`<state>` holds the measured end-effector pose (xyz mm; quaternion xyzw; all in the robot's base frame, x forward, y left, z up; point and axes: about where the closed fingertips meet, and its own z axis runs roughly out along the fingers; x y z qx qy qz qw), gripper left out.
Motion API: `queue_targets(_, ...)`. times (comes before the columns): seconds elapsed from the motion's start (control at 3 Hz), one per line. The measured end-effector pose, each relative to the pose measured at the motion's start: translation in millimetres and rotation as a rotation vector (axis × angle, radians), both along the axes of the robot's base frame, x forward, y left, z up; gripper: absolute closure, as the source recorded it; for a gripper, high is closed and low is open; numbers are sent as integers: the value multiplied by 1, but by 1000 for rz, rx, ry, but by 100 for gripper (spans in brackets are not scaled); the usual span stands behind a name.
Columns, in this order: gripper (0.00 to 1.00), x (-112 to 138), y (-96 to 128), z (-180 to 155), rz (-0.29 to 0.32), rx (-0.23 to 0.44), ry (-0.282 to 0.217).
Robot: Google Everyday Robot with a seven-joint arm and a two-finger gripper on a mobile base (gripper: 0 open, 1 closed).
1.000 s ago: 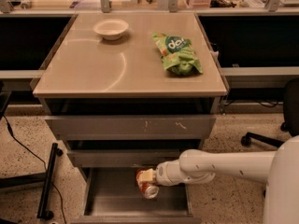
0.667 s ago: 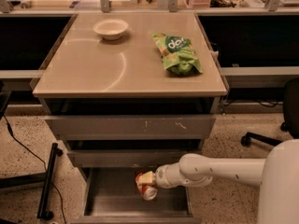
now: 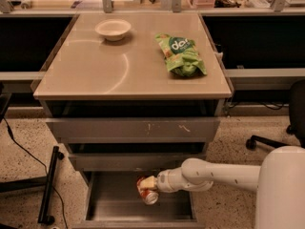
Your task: Place coke can into bottom drawer
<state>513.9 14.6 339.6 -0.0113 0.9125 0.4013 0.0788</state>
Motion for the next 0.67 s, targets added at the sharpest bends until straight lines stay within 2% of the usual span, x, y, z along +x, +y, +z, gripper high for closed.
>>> queue_targets(0.33, 100, -3, -7, -10, -43, 9, 13)
queue_targets(0.67, 100, 1, -15, -29, -106, 36, -16)
